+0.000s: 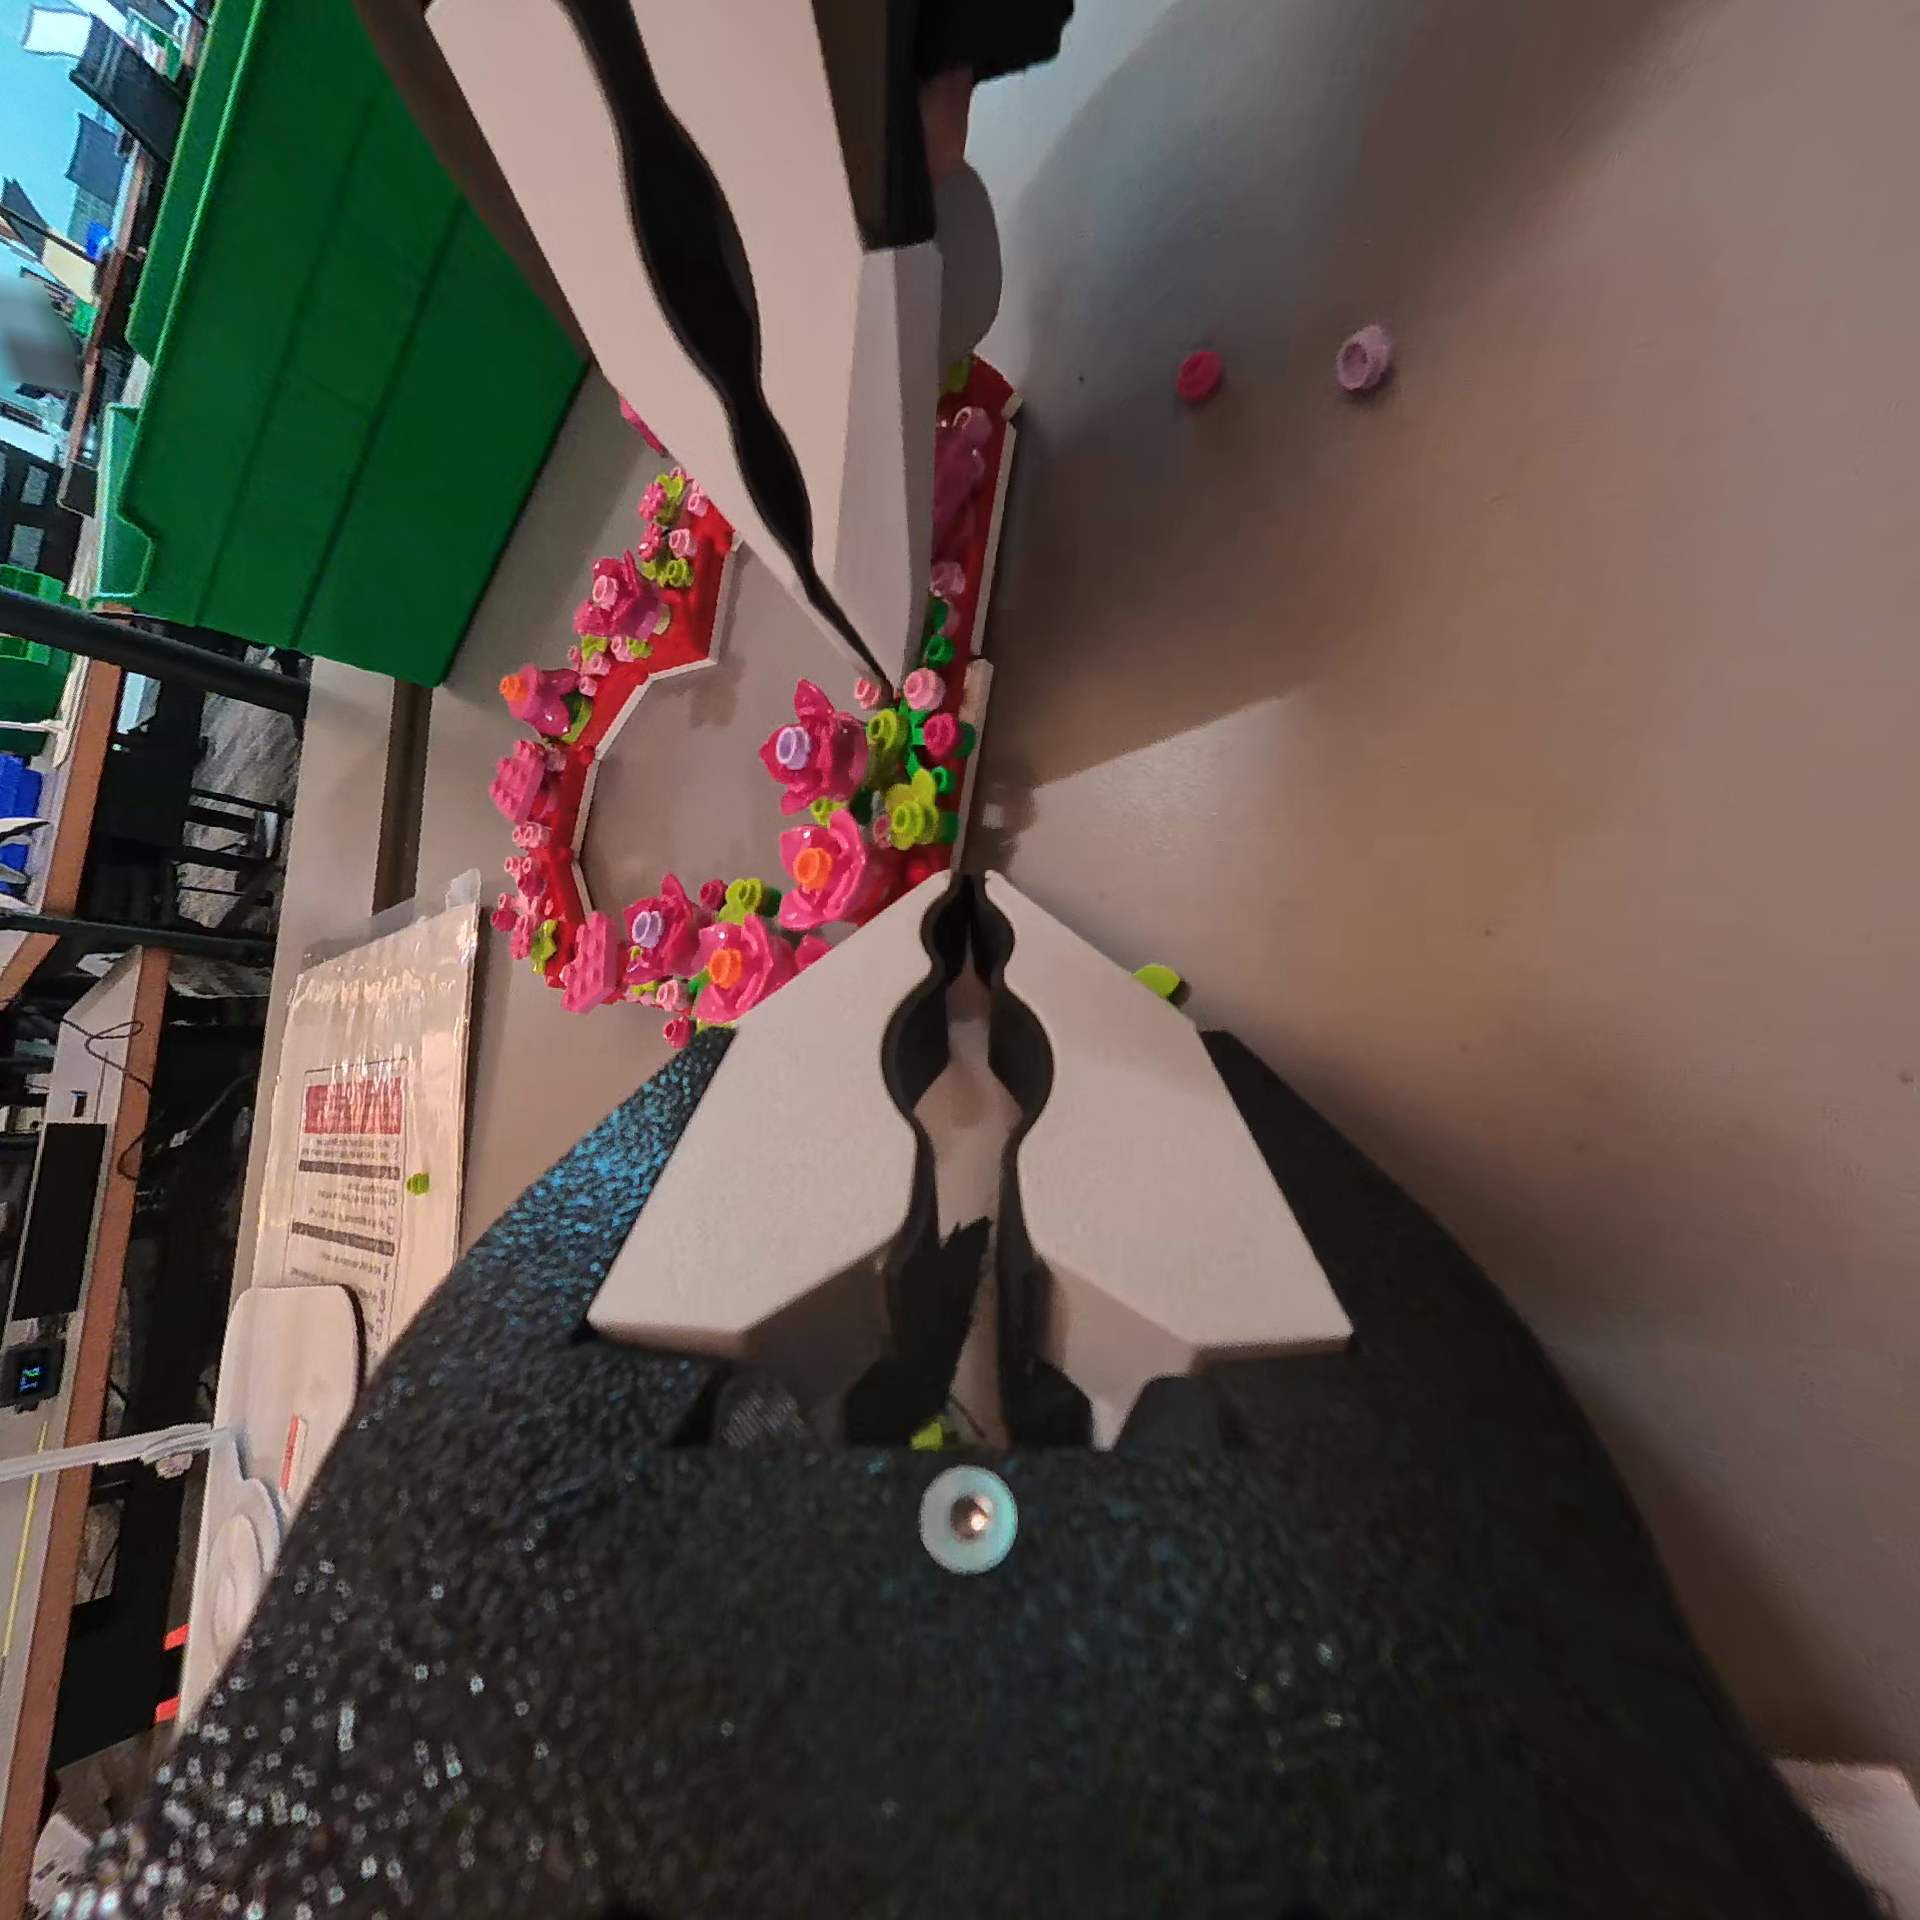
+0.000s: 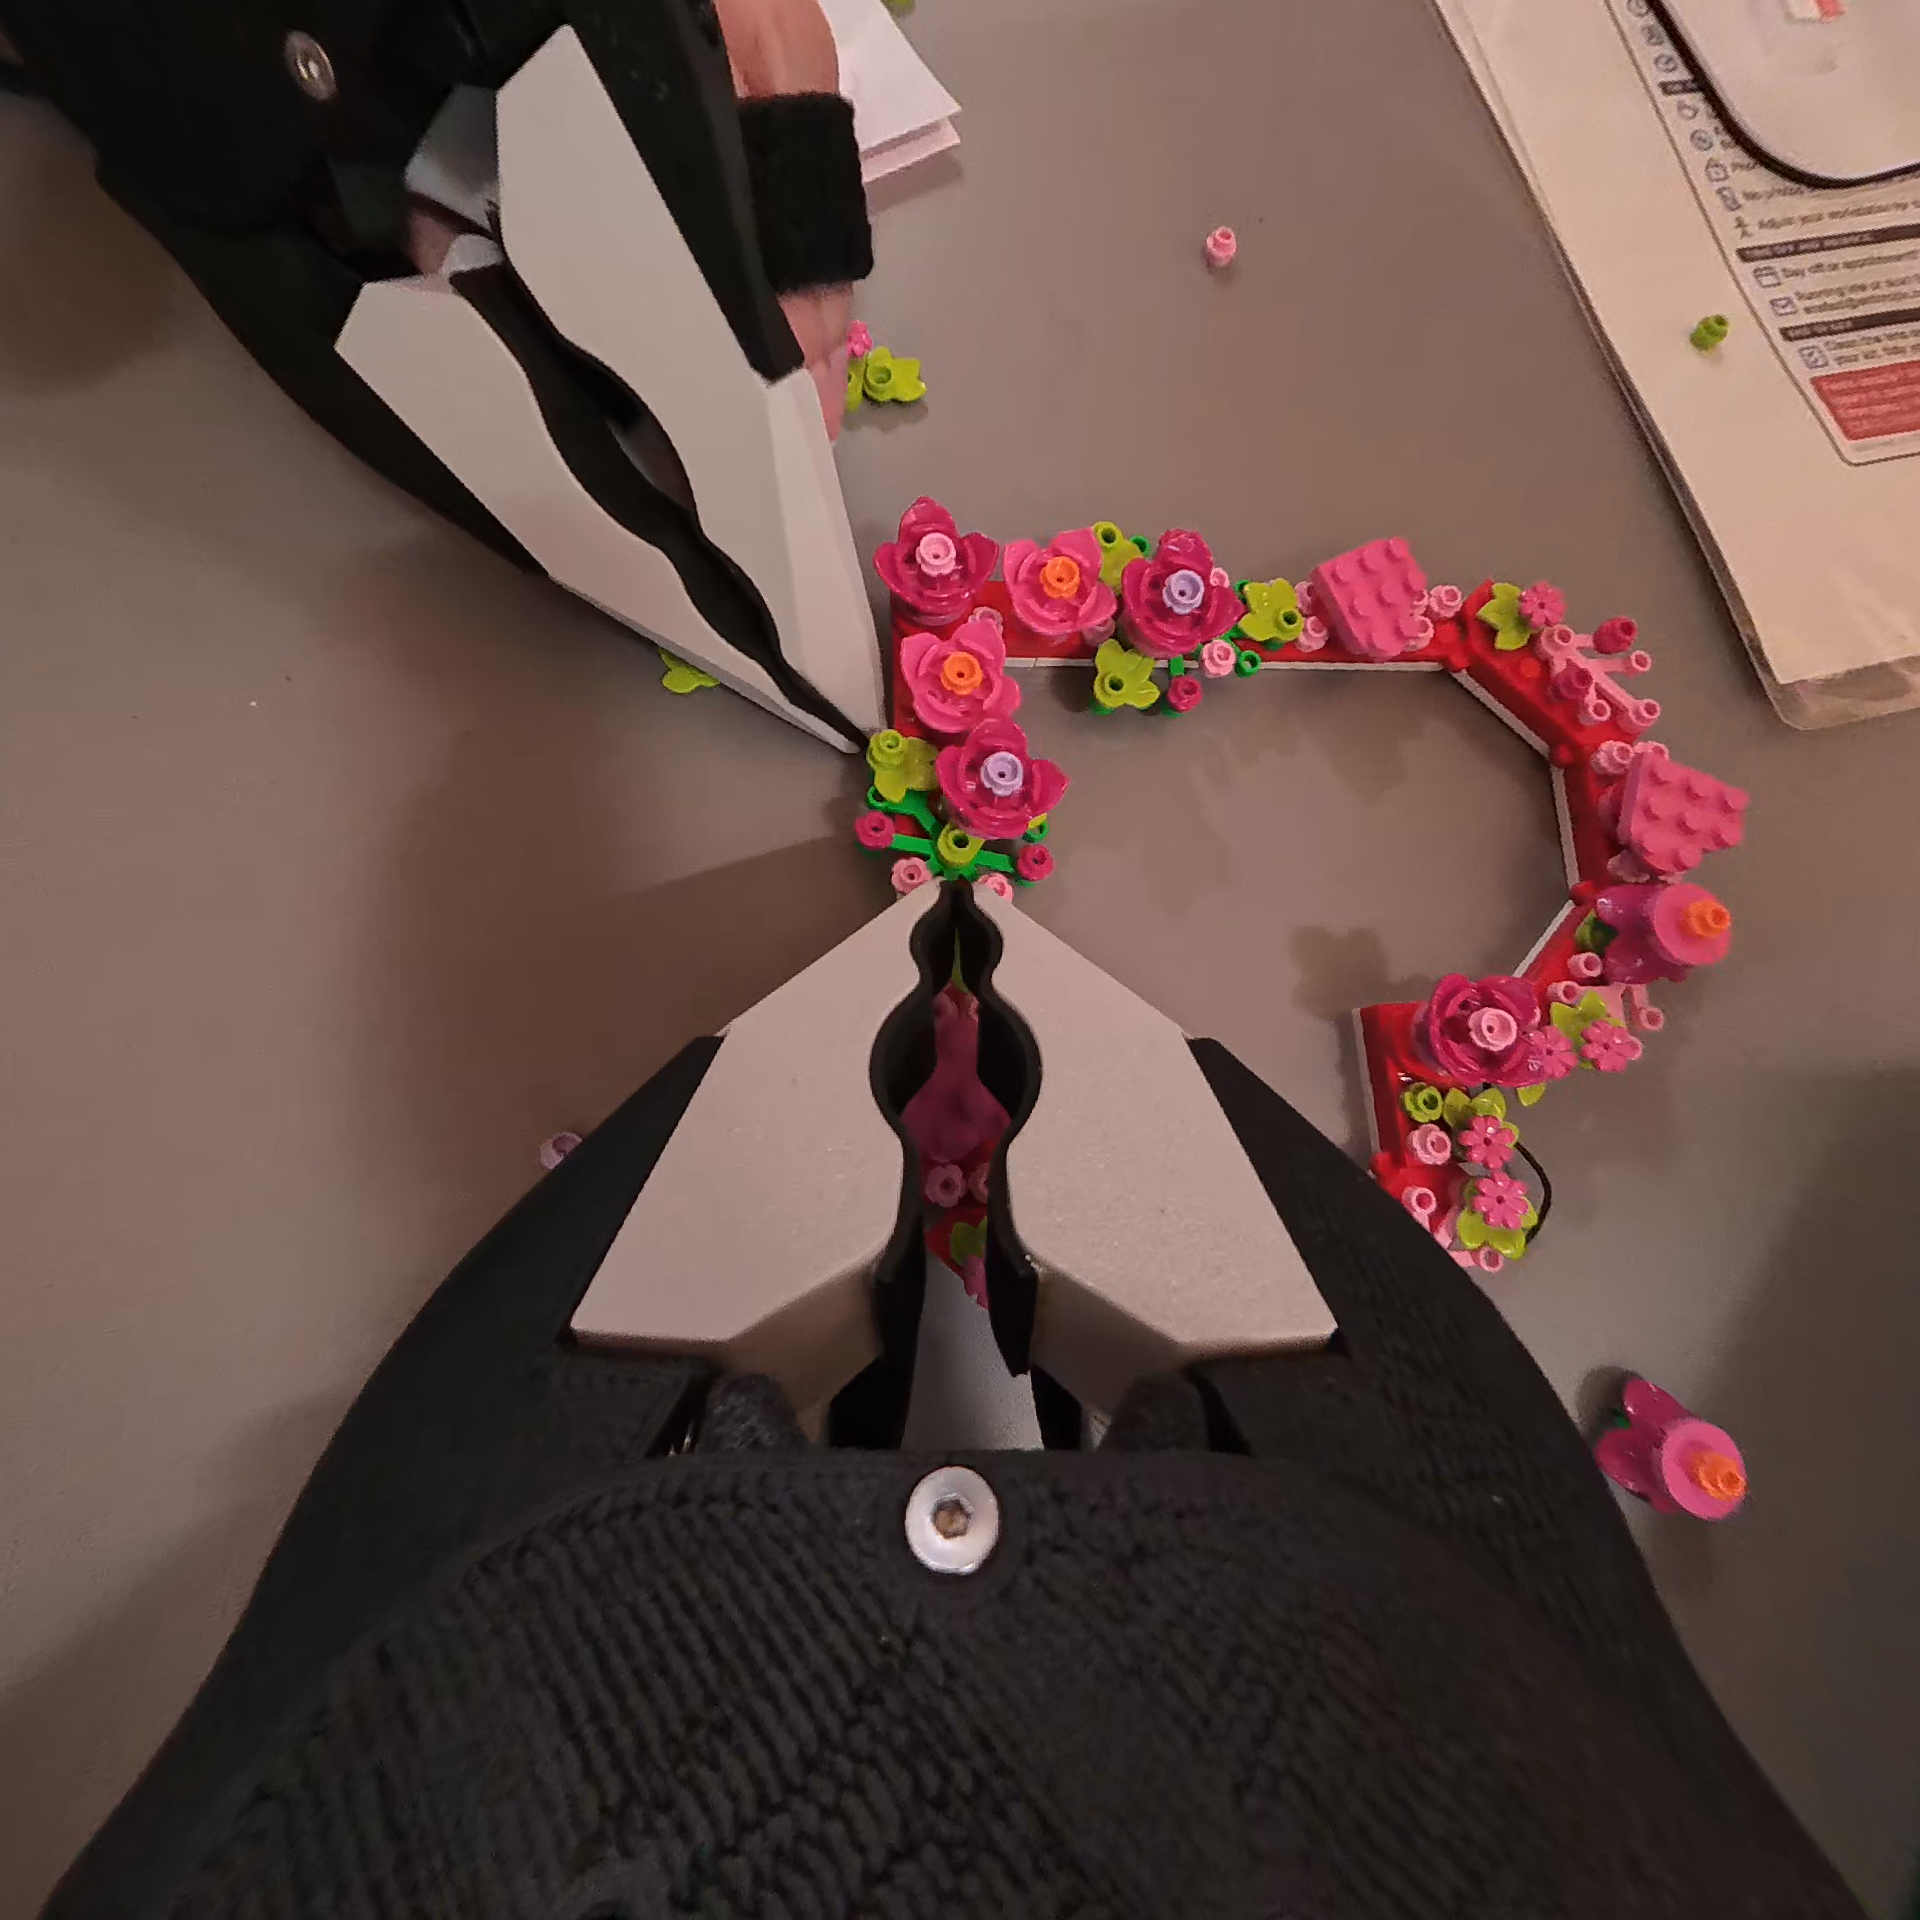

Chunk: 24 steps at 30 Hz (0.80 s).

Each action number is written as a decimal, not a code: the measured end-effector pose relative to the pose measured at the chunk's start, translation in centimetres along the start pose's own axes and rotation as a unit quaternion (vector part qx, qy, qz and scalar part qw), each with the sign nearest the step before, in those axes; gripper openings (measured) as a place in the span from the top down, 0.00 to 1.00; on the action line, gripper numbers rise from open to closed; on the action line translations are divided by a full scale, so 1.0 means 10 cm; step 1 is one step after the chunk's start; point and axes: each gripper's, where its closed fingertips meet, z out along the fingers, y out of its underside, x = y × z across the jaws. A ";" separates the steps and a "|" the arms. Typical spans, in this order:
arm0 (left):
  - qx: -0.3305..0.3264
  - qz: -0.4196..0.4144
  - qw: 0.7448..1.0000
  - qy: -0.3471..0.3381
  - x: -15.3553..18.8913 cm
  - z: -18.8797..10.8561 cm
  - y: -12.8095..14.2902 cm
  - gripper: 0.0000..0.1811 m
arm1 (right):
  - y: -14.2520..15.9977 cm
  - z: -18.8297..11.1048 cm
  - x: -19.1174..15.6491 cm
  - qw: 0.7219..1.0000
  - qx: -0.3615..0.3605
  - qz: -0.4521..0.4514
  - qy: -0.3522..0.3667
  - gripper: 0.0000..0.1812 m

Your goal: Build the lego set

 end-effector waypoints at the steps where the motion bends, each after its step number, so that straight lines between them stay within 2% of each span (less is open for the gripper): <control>1: -0.001 0.002 1.000 -0.002 0.00 0.00 0.00 1.00 | 0.00 0.00 -0.01 1.000 -0.001 0.001 -0.001 1.00; 4: -0.001 0.006 1.000 -0.005 0.00 0.01 -0.01 1.00 | -0.02 -0.01 0.00 1.000 0.004 -0.004 0.002 1.00; 7: -0.001 0.005 1.000 -0.005 0.00 0.01 -0.01 1.00 | -0.11 -0.14 0.01 0.998 0.046 0.027 -0.014 0.92; 10: 0.000 0.004 1.000 -0.003 0.00 0.01 -0.01 1.00 | 0.05 -0.18 0.02 1.000 0.013 0.018 -0.015 0.84; 15: 0.001 0.002 1.000 -0.004 -0.01 0.01 -0.01 1.00 | 0.22 -0.08 0.01 0.999 -0.040 -0.015 0.001 0.89; 24: 0.017 -0.001 1.000 0.010 0.01 -0.02 -0.03 1.00 | 0.20 -0.06 0.00 0.999 -0.040 -0.025 0.010 0.91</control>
